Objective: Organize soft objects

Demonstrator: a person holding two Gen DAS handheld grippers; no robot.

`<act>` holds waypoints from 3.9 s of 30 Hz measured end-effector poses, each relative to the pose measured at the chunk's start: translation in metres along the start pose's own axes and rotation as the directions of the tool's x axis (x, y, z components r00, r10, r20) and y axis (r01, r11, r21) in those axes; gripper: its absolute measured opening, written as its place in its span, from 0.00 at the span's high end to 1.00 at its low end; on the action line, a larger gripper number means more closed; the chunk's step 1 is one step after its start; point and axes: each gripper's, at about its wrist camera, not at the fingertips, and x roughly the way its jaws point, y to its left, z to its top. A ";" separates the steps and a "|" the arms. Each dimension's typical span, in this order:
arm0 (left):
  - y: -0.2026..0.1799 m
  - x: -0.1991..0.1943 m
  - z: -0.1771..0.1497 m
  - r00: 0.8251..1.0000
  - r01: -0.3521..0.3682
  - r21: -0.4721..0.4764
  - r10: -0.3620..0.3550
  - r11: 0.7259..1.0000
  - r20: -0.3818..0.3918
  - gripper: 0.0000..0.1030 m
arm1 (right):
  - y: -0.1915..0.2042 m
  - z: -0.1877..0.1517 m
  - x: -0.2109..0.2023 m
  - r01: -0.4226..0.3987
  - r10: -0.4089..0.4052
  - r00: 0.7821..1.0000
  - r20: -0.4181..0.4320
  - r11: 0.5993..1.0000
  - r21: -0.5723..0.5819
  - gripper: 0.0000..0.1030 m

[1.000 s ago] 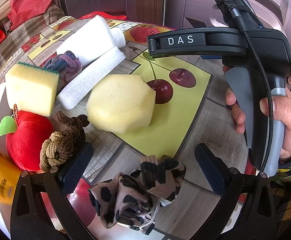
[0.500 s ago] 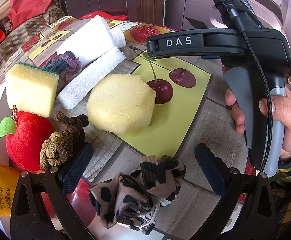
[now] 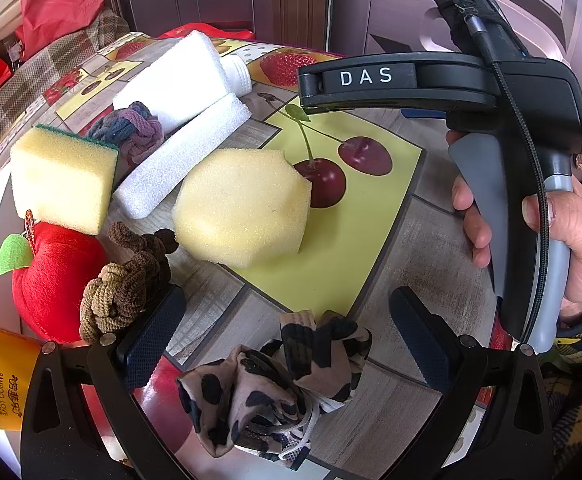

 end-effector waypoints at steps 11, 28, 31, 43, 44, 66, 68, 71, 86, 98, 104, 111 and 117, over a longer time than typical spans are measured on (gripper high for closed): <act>0.000 0.000 0.000 1.000 -0.001 0.001 0.001 1.000 0.000 0.00 | -0.003 0.000 -0.001 -0.027 0.027 1.000 0.007 1.000 0.008 0.00; 0.016 -0.097 -0.007 0.934 0.132 -0.116 -0.085 0.984 0.347 0.00 | -0.009 -0.001 -0.005 -0.074 0.074 0.997 0.025 0.997 0.035 0.00; 0.042 -0.143 -0.026 0.886 0.155 -0.178 -0.057 0.972 0.461 0.00 | -0.009 -0.001 -0.005 -0.080 0.079 0.996 0.027 0.996 0.038 0.00; 0.102 -0.155 -0.112 0.904 0.066 -0.326 0.082 0.943 0.419 0.00 | -0.029 -0.003 -0.011 -0.514 0.509 0.856 0.090 0.855 0.060 0.00; 0.097 -0.148 -0.113 0.915 0.058 -0.309 0.073 0.949 0.397 0.00 | -0.024 -0.005 -0.015 -0.543 0.541 0.838 0.072 0.839 0.012 0.00; 0.071 -0.070 -0.096 0.996 0.052 -0.259 -0.032 0.964 0.082 0.28 | 0.107 -0.115 -0.053 -0.556 0.448 0.819 -0.359 0.465 -0.689 0.37; 0.066 -0.070 -0.096 0.997 0.027 -0.227 -0.010 0.974 0.077 0.48 | 0.109 -0.117 -0.055 -0.537 0.436 0.829 -0.350 0.445 -0.717 0.61; 0.062 -0.074 -0.100 0.996 0.025 -0.203 -0.006 0.979 0.092 0.50 | 0.102 -0.112 -0.061 -0.575 0.458 0.803 -0.381 0.428 -0.697 0.72; 0.114 -0.190 -0.140 0.674 -0.266 -0.477 0.515 0.838 0.529 0.50 | 0.096 -0.048 -0.116 -0.514 0.724 0.659 0.204 0.631 -0.581 0.70; 0.146 -0.174 -0.155 0.683 -0.307 -0.582 0.600 0.753 0.416 0.50 | 0.118 -0.066 -0.101 -0.444 0.667 0.694 0.269 0.692 -0.570 0.69; 0.158 -0.164 -0.150 0.693 -0.329 -0.583 0.609 0.743 0.386 0.50 | 0.145 -0.076 -0.103 -0.447 0.698 0.678 0.229 0.640 -0.625 0.69; 0.185 -0.150 -0.141 0.693 -0.394 -0.571 0.641 0.721 0.331 0.50 | 0.186 -0.088 -0.100 -0.490 0.727 0.676 0.119 0.564 -0.665 0.69; 0.207 -0.148 -0.141 0.683 -0.409 -0.593 0.663 0.694 0.305 0.50 | 0.217 -0.096 -0.088 -0.517 0.717 0.696 0.030 0.530 -0.672 0.69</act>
